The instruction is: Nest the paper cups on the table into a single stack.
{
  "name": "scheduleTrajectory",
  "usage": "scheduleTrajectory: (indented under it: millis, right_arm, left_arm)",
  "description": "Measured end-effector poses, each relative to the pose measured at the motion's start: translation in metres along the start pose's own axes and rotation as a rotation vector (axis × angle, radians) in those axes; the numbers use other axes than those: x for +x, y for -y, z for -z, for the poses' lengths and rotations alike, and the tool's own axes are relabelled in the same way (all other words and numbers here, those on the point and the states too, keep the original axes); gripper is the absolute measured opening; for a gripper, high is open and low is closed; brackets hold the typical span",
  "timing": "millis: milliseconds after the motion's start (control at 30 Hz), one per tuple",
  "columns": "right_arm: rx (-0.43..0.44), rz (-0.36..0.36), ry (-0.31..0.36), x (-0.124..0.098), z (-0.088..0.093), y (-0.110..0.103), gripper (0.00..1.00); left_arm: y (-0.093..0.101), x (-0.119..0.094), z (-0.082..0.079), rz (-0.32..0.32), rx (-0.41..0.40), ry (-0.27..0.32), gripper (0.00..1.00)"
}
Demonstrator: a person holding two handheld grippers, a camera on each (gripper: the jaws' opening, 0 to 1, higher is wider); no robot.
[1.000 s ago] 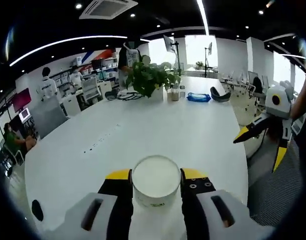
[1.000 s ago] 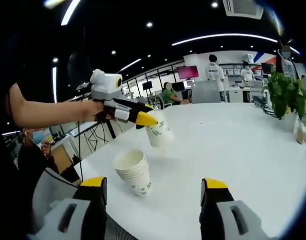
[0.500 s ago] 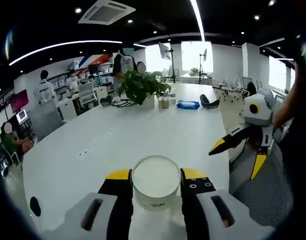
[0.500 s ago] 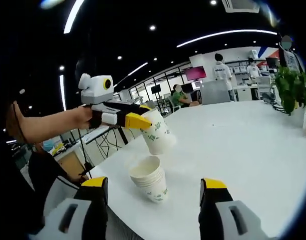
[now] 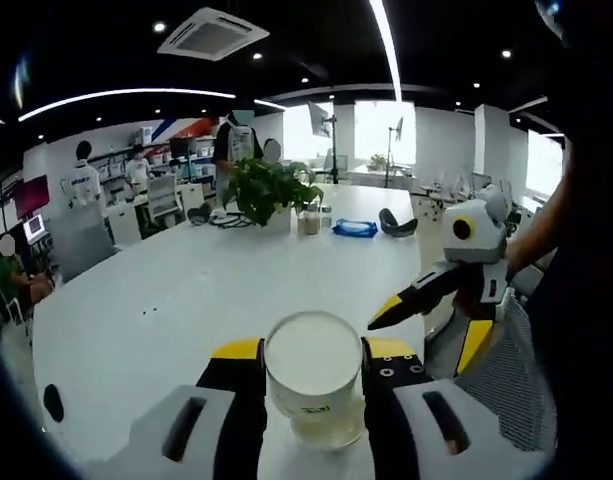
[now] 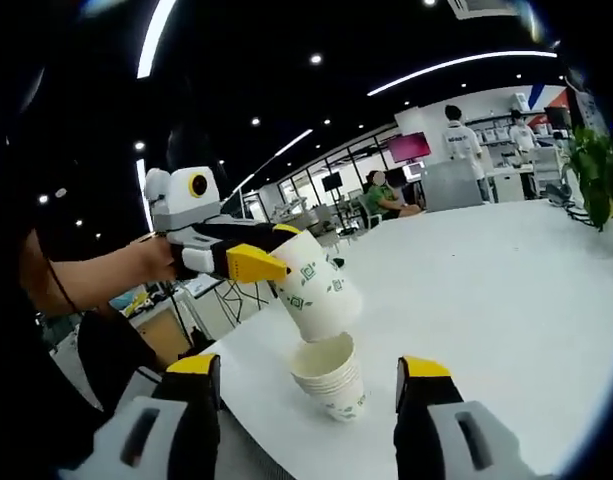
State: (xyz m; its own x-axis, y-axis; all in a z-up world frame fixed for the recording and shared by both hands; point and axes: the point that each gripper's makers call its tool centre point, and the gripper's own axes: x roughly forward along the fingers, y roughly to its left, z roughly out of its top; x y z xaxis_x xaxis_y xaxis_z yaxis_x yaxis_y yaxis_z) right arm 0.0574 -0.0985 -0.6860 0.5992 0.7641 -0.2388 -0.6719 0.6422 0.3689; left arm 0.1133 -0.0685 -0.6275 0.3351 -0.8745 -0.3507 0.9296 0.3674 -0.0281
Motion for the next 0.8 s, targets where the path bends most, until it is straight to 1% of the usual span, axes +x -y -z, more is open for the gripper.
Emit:
scheduleTrajectory:
  millis: [67, 167, 433, 500, 600, 700, 800]
  right_arm:
    - [-0.001, -0.016, -0.002, 0.001, 0.000, -0.003, 0.70]
    - [-0.034, -0.036, -0.026, 0.004, 0.005, -0.008, 0.70]
    - [-0.018, -0.090, -0.053, 0.008, 0.012, -0.021, 0.70]
    - [-0.022, -0.102, -0.057, 0.009, 0.013, -0.024, 0.70]
    - [-0.029, -0.112, -0.056, 0.009, 0.012, -0.027, 0.70]
    - [-0.036, -0.109, -0.049, 0.008, 0.010, -0.027, 0.69]
    - [-0.030, -0.100, -0.042, 0.006, 0.008, -0.026, 0.69]
  left_arm:
    - [0.004, -0.001, 0.001, 0.017, 0.001, -0.001, 0.35]
    - [0.011, -0.002, 0.001, 0.051, -0.008, 0.009, 0.35]
    - [0.031, -0.001, -0.006, 0.130, -0.032, 0.046, 0.35]
    - [0.035, -0.001, -0.007, 0.143, -0.032, 0.051, 0.35]
    - [0.039, 0.002, -0.003, 0.160, -0.026, 0.041, 0.35]
    - [0.041, 0.004, 0.001, 0.170, -0.024, 0.032, 0.35]
    - [0.041, 0.004, 0.001, 0.174, -0.033, 0.040, 0.35]
